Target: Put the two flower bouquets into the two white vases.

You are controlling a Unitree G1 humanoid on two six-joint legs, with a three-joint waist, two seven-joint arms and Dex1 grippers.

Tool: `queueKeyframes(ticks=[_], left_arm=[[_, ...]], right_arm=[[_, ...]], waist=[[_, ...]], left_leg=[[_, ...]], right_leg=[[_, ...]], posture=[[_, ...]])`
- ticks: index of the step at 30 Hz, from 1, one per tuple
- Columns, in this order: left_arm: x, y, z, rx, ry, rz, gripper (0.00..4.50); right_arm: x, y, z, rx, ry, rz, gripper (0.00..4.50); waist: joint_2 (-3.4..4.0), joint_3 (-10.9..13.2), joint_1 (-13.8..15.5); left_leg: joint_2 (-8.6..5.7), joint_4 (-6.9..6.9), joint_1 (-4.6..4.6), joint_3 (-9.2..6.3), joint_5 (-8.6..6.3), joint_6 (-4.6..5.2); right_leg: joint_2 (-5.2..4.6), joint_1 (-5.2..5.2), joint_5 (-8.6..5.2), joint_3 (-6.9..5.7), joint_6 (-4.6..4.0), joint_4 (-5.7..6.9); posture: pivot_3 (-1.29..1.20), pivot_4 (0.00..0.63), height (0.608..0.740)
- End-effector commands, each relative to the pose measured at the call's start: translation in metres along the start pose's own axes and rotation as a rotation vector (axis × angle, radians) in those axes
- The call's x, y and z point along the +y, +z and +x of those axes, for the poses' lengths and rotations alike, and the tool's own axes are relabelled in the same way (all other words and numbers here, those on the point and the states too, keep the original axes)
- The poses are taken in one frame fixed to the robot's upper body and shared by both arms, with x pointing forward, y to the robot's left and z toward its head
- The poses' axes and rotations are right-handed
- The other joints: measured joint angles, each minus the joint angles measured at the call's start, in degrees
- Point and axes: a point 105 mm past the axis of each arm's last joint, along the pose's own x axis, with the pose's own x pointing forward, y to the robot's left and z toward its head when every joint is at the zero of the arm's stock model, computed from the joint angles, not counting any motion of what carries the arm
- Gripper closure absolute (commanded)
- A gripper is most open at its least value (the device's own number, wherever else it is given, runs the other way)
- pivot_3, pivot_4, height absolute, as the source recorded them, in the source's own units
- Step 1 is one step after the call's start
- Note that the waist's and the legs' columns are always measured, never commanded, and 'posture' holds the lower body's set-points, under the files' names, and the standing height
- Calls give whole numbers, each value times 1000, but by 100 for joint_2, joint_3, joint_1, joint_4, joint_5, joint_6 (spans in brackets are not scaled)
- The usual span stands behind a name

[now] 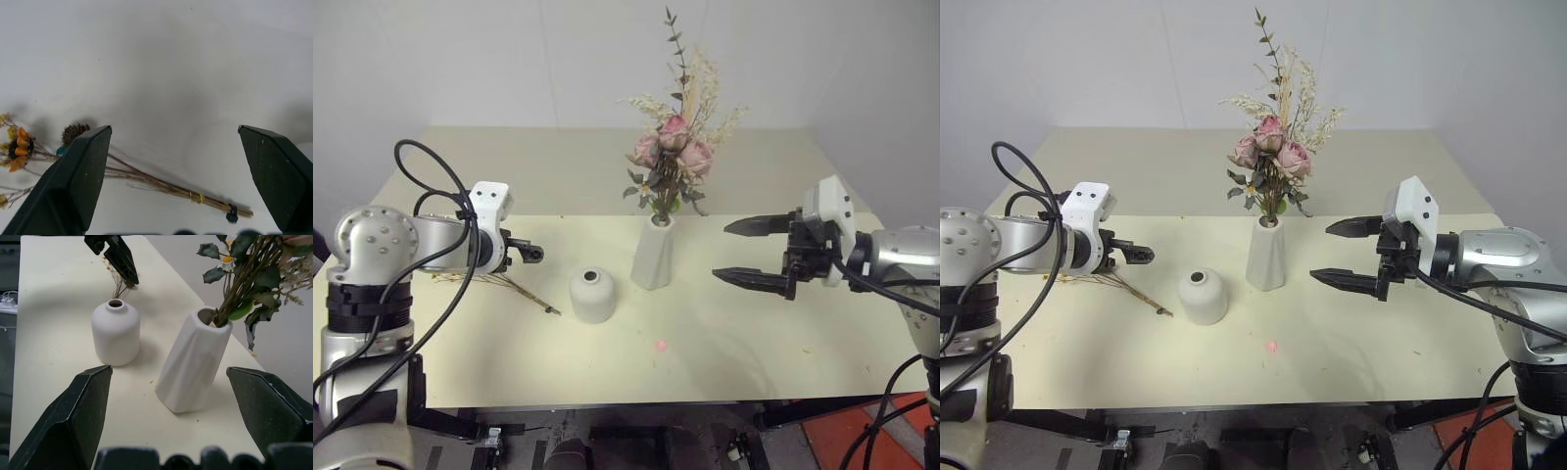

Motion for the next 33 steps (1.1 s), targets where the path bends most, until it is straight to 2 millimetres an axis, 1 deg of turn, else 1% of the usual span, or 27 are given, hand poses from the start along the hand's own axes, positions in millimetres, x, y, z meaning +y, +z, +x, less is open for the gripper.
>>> queueKeyframes(ticks=[1,2,5,7,9,12,14,16,18,21,24,28,33], left_arm=[[-2,-4,-9,12,5,65,0],[-2,-4,-11,15,1,68,0],[1,-4,-26,21,-36,126,0],[11,-6,-35,52,-11,153,0],[20,-7,-40,75,11,156,0],[17,-9,-43,108,-51,151,0],[15,-11,-40,132,-94,107,0],[16,-14,-32,162,-108,43,0],[15,-18,-21,174,-102,-35,0],[11,-21,-13,172,-79,-128,0],[7,-20,-4,163,-62,-177,0],[0,-21,9,160,-24,-222,0],[-1,-23,20,173,55,-297,0]], right_arm=[[-5,5,-7,-8,-17,-36,42],[-5,5,-7,-8,-15,-34,42],[-6,3,-8,-1,-16,-32,42],[-6,2,-10,2,-18,-30,42],[-6,0,-11,8,-19,-31,42],[-7,-1,-12,15,-17,-32,42],[-7,-2,-12,22,-14,-35,42],[-8,-3,-11,25,-12,-37,42],[-7,-3,-11,27,-6,-38,42],[-7,-2,-11,28,-2,-40,42],[-7,-2,-12,29,0,-41,42],[-7,-2,-12,28,-4,-42,42],[-6,-3,-14,29,-17,-42,42]], waist=[[0,0,8],[0,0,12],[-1,1,5],[0,1,-6],[0,1,6],[0,1,42],[0,1,68],[0,1,66],[0,1,61],[0,1,44],[0,1,45],[0,1,52],[0,1,62]], left_leg=[[-2,0,1,0,2,-3],[-3,-1,0,1,6,-9],[-6,-1,-4,27,11,-19],[-4,-8,-1,38,13,-23],[-4,-9,-1,41,14,-23],[-5,-7,1,44,14,-24],[-5,-5,3,44,14,-24],[-4,-5,2,44,14,-24],[-4,-5,2,42,14,-23],[-1,-4,-1,35,14,-23],[-3,-2,-3,9,14,-24],[-9,-3,0,32,15,-26],[-10,-2,-2,33,18,-31]], right_leg=[[0,1,0,0,0,1],[0,1,0,-1,-1,0],[2,0,0,-6,-1,-2],[5,-2,-1,-3,-2,-3],[6,-1,-2,-4,-3,-6],[5,6,-2,-6,-2,-5],[3,10,-3,-9,-1,-5],[4,9,-3,-9,-1,-6],[3,9,-3,-8,-1,-5],[-2,3,-2,-4,-2,-4],[-6,-1,0,-2,-3,-3],[-4,4,0,-6,-4,-3],[-4,4,1,-6,-4,-5]], posture=[[0,150,740],[0,150,740],[0,150,740],[0,150,740],[0,150,740],[0,150,740],[0,150,740],[0,150,740],[0,150,740],[0,150,740],[0,150,740],[0,150,740],[0,150,740]])
